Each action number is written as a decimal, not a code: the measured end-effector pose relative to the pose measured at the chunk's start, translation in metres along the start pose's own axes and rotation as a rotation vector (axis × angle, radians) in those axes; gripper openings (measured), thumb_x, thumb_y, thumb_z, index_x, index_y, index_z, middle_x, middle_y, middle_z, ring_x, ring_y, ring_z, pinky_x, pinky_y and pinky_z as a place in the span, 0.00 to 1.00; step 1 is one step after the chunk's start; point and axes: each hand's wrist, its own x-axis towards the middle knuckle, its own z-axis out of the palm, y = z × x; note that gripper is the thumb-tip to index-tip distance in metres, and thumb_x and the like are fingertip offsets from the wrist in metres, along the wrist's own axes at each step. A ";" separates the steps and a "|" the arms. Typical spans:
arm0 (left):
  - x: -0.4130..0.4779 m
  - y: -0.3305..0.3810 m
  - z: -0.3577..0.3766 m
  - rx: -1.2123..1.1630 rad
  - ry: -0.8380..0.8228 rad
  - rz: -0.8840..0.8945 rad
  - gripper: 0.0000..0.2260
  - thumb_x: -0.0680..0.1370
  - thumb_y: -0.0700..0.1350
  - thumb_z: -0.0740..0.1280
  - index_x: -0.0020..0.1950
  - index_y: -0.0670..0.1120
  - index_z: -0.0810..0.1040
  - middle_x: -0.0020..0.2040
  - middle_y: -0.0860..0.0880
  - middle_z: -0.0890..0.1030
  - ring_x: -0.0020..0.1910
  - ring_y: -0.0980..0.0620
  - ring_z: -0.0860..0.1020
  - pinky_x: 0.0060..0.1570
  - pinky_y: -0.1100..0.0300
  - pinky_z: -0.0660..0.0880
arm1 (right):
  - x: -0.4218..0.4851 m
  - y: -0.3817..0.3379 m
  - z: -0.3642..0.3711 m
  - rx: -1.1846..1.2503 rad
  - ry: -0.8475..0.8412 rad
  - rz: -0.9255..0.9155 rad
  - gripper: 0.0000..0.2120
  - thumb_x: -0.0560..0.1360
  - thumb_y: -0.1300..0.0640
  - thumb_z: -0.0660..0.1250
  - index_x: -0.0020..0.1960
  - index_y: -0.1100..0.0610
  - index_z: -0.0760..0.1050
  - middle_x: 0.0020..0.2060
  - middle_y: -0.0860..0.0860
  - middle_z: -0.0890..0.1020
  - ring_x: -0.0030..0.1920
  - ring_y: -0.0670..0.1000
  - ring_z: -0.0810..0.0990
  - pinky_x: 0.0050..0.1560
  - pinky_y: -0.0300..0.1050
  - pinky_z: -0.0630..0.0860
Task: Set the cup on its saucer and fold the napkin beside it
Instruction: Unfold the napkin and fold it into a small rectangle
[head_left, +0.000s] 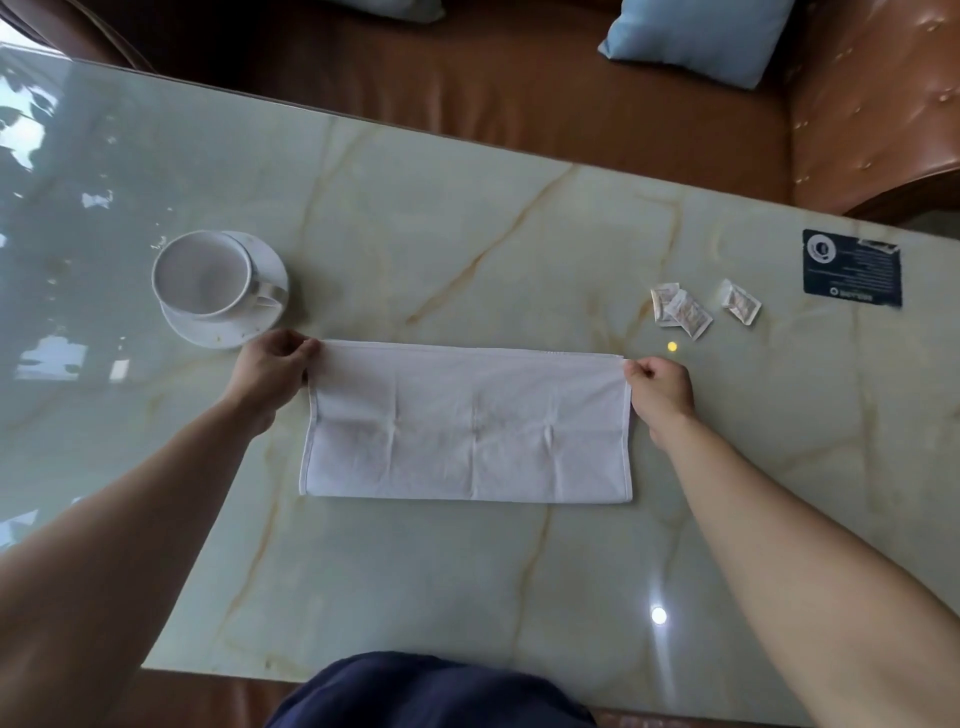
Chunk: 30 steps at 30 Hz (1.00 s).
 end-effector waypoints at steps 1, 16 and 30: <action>0.001 0.002 0.001 0.028 0.003 0.003 0.08 0.79 0.45 0.70 0.42 0.45 0.82 0.37 0.44 0.79 0.37 0.47 0.75 0.42 0.50 0.74 | 0.001 0.000 0.001 -0.010 0.008 0.003 0.09 0.77 0.56 0.67 0.39 0.57 0.76 0.33 0.49 0.77 0.37 0.49 0.72 0.40 0.42 0.70; -0.011 0.016 0.021 0.493 0.165 0.093 0.10 0.77 0.50 0.68 0.49 0.43 0.80 0.44 0.44 0.82 0.48 0.39 0.80 0.38 0.53 0.73 | -0.012 -0.014 0.012 -0.194 0.225 -0.027 0.10 0.75 0.51 0.68 0.44 0.59 0.75 0.45 0.59 0.81 0.48 0.61 0.79 0.48 0.49 0.73; -0.133 -0.048 0.163 0.900 -0.078 0.576 0.27 0.85 0.50 0.49 0.83 0.45 0.50 0.84 0.46 0.49 0.82 0.49 0.44 0.80 0.47 0.46 | -0.146 0.017 0.137 -0.802 -0.159 -0.765 0.30 0.81 0.51 0.55 0.80 0.54 0.52 0.80 0.49 0.53 0.80 0.49 0.48 0.77 0.53 0.56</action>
